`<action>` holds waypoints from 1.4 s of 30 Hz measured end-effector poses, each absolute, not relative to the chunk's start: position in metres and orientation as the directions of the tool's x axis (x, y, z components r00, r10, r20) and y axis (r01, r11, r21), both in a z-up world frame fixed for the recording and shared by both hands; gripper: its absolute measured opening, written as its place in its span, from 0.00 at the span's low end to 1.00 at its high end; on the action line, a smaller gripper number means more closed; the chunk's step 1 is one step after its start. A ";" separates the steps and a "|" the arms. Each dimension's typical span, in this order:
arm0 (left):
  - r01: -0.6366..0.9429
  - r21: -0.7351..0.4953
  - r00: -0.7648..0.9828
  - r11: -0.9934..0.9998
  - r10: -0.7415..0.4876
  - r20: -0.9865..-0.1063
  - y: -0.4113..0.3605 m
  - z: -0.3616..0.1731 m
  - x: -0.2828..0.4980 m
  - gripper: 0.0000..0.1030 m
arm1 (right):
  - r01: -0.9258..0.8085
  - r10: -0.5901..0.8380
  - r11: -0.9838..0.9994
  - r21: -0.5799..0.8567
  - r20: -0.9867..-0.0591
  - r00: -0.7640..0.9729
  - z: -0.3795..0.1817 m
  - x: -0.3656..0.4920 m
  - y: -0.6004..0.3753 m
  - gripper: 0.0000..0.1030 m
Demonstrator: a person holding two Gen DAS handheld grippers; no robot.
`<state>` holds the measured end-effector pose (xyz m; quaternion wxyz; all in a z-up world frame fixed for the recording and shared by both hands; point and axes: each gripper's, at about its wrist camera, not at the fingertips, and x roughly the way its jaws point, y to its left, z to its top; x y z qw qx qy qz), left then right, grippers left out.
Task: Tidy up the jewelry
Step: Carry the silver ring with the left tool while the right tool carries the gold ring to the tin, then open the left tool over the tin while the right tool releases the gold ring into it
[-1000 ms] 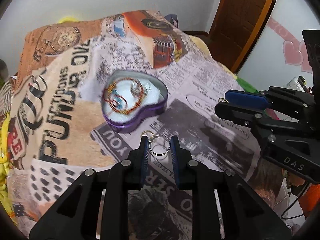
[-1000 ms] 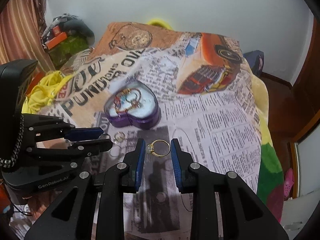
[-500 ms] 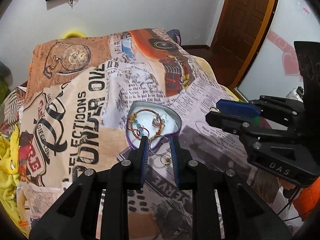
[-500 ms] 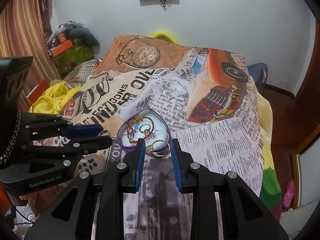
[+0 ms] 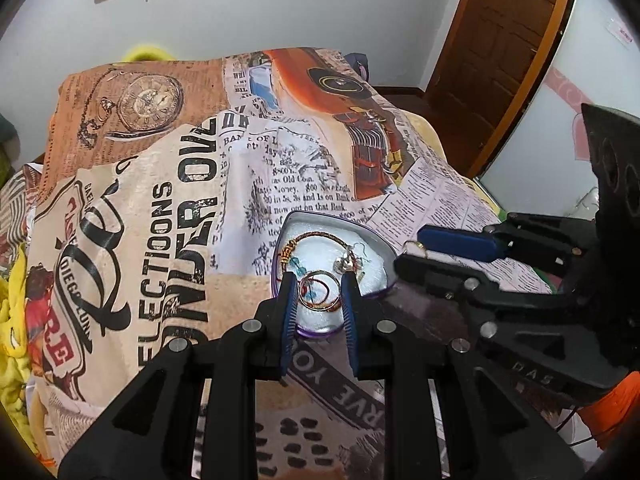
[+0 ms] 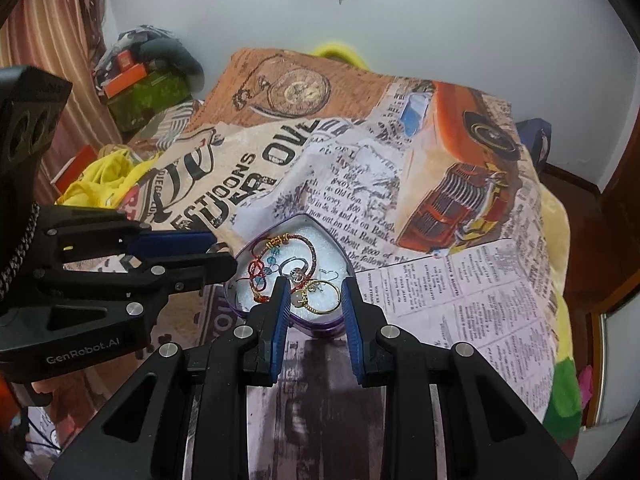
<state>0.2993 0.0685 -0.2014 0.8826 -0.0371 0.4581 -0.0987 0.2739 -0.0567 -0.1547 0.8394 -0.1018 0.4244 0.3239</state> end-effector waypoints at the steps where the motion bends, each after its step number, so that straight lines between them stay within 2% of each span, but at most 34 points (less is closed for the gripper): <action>1: 0.142 -0.158 0.556 0.977 -0.211 -0.804 0.069 -0.203 0.302 0.20 | -0.631 0.457 0.769 0.107 -0.782 0.424 -0.156 0.275 -0.056 0.23; 19: 0.164 -0.197 0.522 0.967 -0.254 -0.814 0.071 -0.219 0.324 0.20 | -0.643 0.432 0.759 0.103 -0.819 0.379 -0.179 0.291 -0.049 0.23; 32: 0.139 -0.155 0.554 0.978 -0.207 -0.807 0.079 -0.201 0.306 0.20 | -0.650 0.405 0.758 0.052 -0.819 0.407 -0.168 0.282 -0.042 0.24; 37: 0.130 -0.137 0.575 0.982 -0.188 -0.796 0.081 -0.184 0.291 0.21 | -0.651 0.403 0.758 0.030 -0.806 0.433 -0.154 0.272 -0.043 0.31; 42: 0.121 -0.118 0.596 0.986 -0.167 -0.786 0.081 -0.168 0.275 0.23 | -0.648 0.405 0.761 0.006 -0.785 0.469 -0.136 0.258 -0.047 0.32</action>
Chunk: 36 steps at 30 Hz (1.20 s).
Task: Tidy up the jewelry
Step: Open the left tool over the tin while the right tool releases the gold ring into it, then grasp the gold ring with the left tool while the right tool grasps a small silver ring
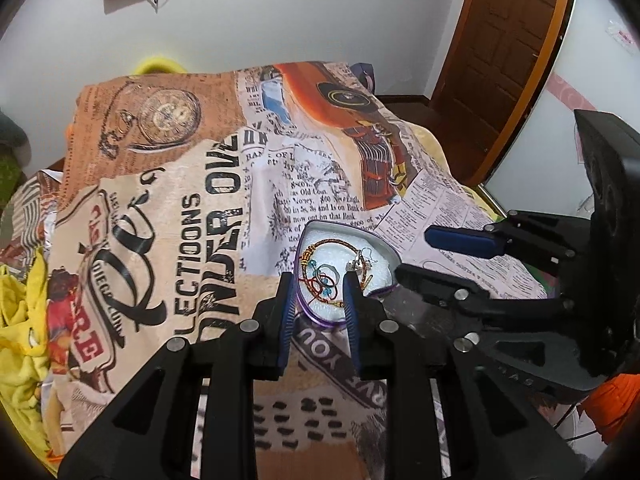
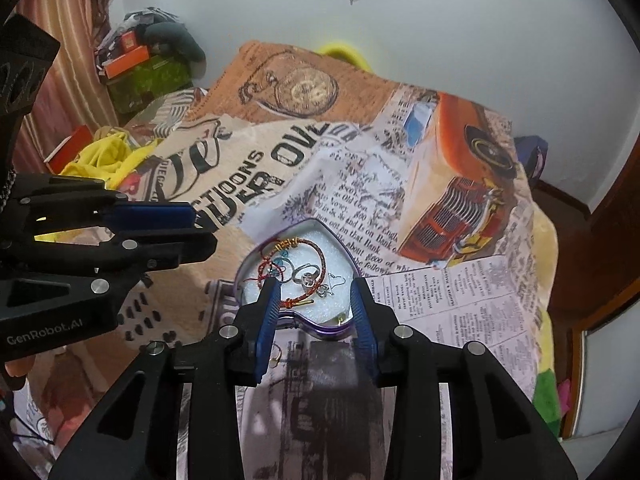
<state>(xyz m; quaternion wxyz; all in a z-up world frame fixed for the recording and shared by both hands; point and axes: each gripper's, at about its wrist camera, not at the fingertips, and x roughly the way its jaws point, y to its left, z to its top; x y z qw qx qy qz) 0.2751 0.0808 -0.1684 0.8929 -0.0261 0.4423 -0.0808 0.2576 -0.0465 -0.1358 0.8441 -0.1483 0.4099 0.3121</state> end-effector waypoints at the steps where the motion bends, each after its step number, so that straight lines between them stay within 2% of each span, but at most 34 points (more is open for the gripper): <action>1: 0.119 -0.112 0.600 0.987 -0.161 -0.784 0.080 -0.166 0.272 0.23 | -0.647 0.404 0.763 0.002 -0.782 0.474 -0.133 0.255 -0.048 0.32; 5: 0.115 -0.103 0.607 0.988 -0.152 -0.780 0.079 -0.159 0.258 0.29 | -0.630 0.401 0.777 0.002 -0.772 0.493 -0.123 0.248 -0.057 0.32; 11: 0.114 -0.097 0.574 0.989 -0.145 -0.806 0.074 -0.168 0.245 0.31 | -0.587 0.385 0.809 0.021 -0.774 0.503 -0.119 0.243 -0.079 0.32; 25: 0.144 -0.131 0.428 0.981 -0.181 -0.885 0.047 -0.233 0.246 0.31 | -0.565 0.350 0.824 0.040 -0.820 0.452 -0.147 0.234 -0.101 0.32; 36: 0.173 -0.171 0.388 0.970 -0.227 -0.894 0.027 -0.251 0.277 0.31 | -0.559 0.337 0.828 0.049 -0.840 0.425 -0.172 0.242 -0.106 0.32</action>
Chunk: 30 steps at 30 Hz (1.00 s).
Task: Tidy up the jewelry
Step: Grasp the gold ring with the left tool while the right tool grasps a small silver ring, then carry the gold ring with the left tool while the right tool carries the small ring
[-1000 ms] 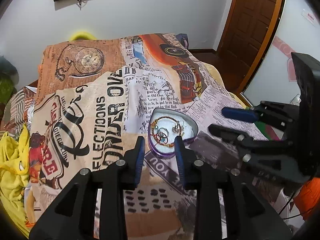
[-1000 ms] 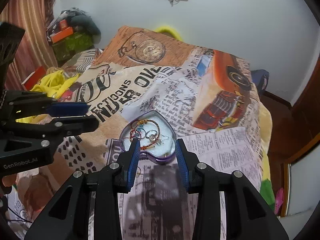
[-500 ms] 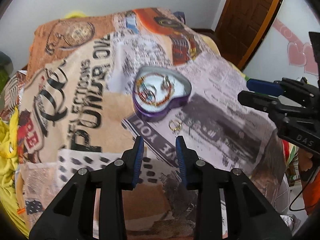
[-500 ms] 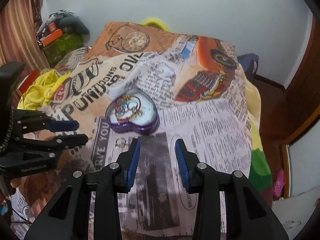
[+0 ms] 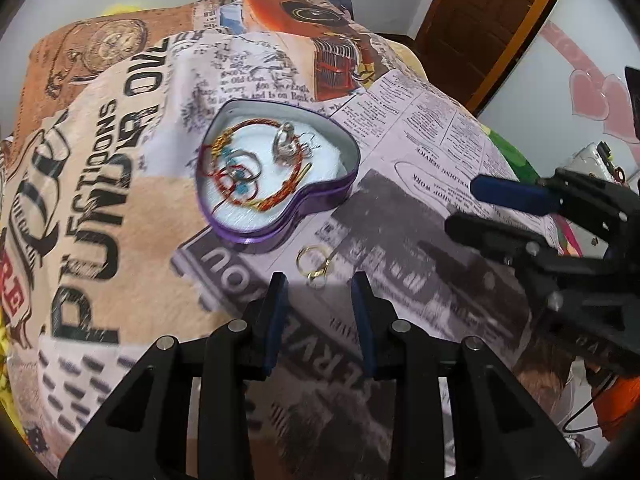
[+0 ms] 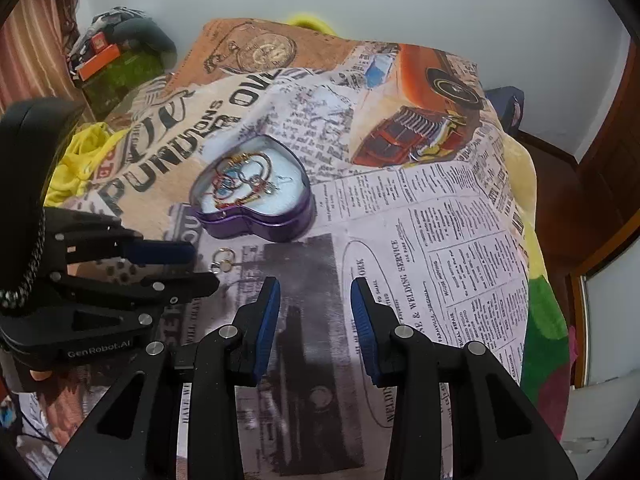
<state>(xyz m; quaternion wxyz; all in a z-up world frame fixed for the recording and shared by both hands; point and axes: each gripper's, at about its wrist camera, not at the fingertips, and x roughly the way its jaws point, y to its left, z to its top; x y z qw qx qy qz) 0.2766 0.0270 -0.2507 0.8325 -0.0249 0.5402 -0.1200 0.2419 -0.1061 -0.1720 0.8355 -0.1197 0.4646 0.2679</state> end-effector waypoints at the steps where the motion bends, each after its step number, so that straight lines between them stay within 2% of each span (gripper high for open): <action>1: 0.173 -0.170 0.382 0.970 -0.225 -0.896 0.025 -0.253 0.280 0.31 | -0.558 0.338 0.828 0.053 -0.841 0.422 -0.173 0.243 -0.107 0.32; 10: 0.181 -0.176 0.392 0.968 -0.235 -0.890 0.026 -0.262 0.288 0.31 | -0.546 0.333 0.835 0.065 -0.850 0.408 -0.181 0.246 -0.112 0.32; 12: 0.177 -0.171 0.397 0.969 -0.229 -0.889 0.026 -0.262 0.289 0.26 | -0.546 0.335 0.835 0.069 -0.851 0.404 -0.182 0.246 -0.111 0.32; 13: 0.174 -0.159 0.401 0.972 -0.218 -0.890 0.026 -0.263 0.289 0.20 | -0.547 0.336 0.834 0.071 -0.852 0.402 -0.182 0.244 -0.111 0.32; 21: 0.169 -0.150 0.448 0.974 -0.211 -0.869 0.033 -0.245 0.277 0.20 | -0.576 0.338 0.816 0.053 -0.852 0.400 -0.177 0.232 -0.098 0.32; 30: 0.128 -0.146 0.529 0.981 -0.192 -0.827 0.074 -0.213 0.251 0.20 | -0.629 0.335 0.776 0.032 -0.867 0.368 -0.185 0.228 -0.064 0.32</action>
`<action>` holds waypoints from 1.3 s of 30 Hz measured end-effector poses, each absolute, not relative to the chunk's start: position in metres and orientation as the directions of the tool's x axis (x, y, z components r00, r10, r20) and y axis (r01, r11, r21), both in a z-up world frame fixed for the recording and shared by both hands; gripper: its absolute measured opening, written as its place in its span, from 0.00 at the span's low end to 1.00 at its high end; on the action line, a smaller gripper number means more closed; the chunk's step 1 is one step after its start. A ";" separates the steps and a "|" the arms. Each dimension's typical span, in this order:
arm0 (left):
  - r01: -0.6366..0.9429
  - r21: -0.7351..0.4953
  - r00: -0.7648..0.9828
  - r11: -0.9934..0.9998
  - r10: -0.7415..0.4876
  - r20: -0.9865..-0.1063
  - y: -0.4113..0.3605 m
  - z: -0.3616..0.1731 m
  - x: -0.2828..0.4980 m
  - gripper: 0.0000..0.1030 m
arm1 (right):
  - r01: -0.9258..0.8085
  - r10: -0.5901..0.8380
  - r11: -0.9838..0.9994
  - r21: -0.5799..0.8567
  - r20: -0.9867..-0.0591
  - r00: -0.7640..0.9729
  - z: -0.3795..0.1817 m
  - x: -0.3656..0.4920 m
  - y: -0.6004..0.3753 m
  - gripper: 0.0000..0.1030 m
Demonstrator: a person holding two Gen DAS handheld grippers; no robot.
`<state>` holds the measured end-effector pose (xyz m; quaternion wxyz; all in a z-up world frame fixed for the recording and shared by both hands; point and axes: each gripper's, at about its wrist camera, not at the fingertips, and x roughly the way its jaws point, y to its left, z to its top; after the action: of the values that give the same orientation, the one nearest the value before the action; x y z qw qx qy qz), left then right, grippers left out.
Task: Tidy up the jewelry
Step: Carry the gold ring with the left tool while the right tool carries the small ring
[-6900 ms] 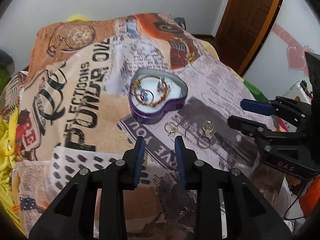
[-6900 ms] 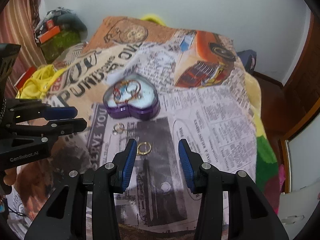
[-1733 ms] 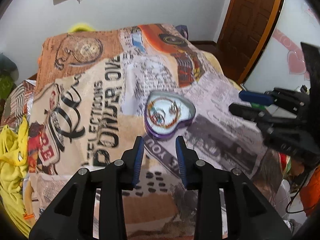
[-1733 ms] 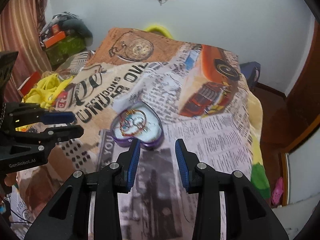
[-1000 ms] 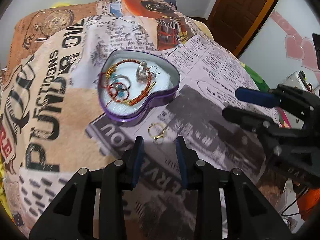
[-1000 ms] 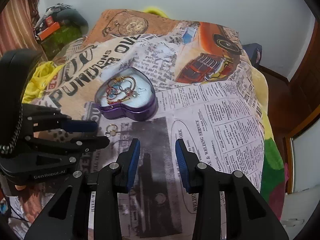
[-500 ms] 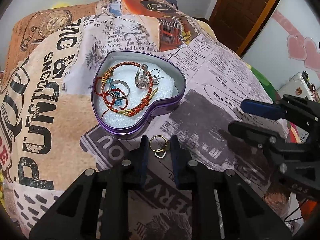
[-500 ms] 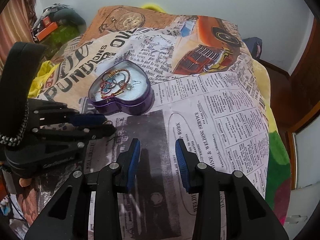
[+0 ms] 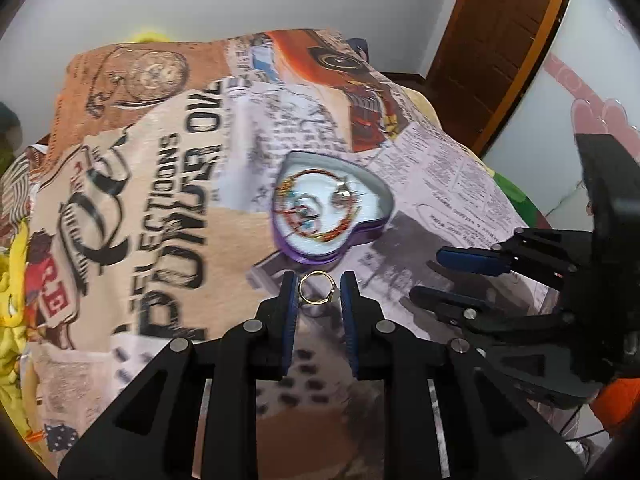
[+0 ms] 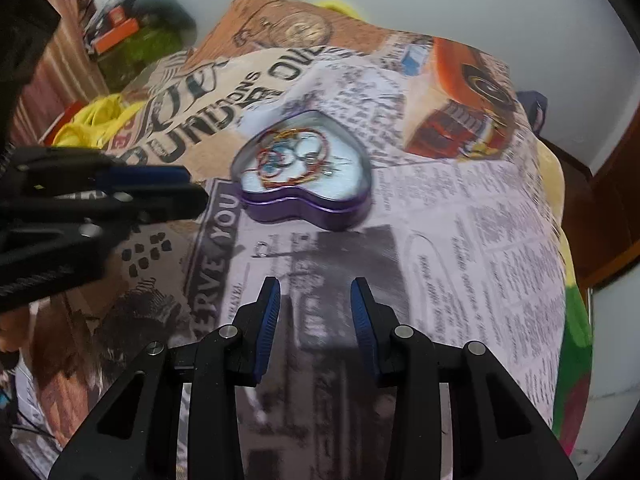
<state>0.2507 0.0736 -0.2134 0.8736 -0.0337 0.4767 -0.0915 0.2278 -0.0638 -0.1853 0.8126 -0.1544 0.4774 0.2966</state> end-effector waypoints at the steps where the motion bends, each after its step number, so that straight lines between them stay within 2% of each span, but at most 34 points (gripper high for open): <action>1: 0.122 -0.142 0.531 0.982 -0.185 -0.827 0.078 -0.213 0.249 0.20 | -0.637 0.334 0.770 0.030 -0.870 0.363 -0.187 0.228 -0.058 0.32; 14: 0.104 -0.184 0.547 0.977 -0.211 -0.810 0.103 -0.223 0.239 0.20 | -0.685 0.345 0.726 0.053 -0.890 0.297 -0.206 0.238 -0.025 0.32; 21: 0.105 -0.174 0.550 0.979 -0.203 -0.810 0.101 -0.223 0.238 0.20 | -0.699 0.338 0.714 0.032 -0.890 0.305 -0.209 0.236 -0.017 0.09; 29: 0.095 -0.155 0.563 0.983 -0.181 -0.806 0.100 -0.210 0.232 0.20 | -0.686 0.337 0.727 0.032 -0.887 0.315 -0.205 0.235 -0.020 0.07; 39: 0.099 -0.139 0.588 0.985 -0.171 -0.790 0.091 -0.192 0.236 0.20 | -0.625 0.369 0.780 0.026 -0.826 0.426 -0.164 0.237 -0.059 0.07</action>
<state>0.2362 0.0908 -0.1918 0.8902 -0.0401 0.4474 -0.0756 0.2370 -0.0592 -0.1642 0.8320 -0.1439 0.4448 0.2989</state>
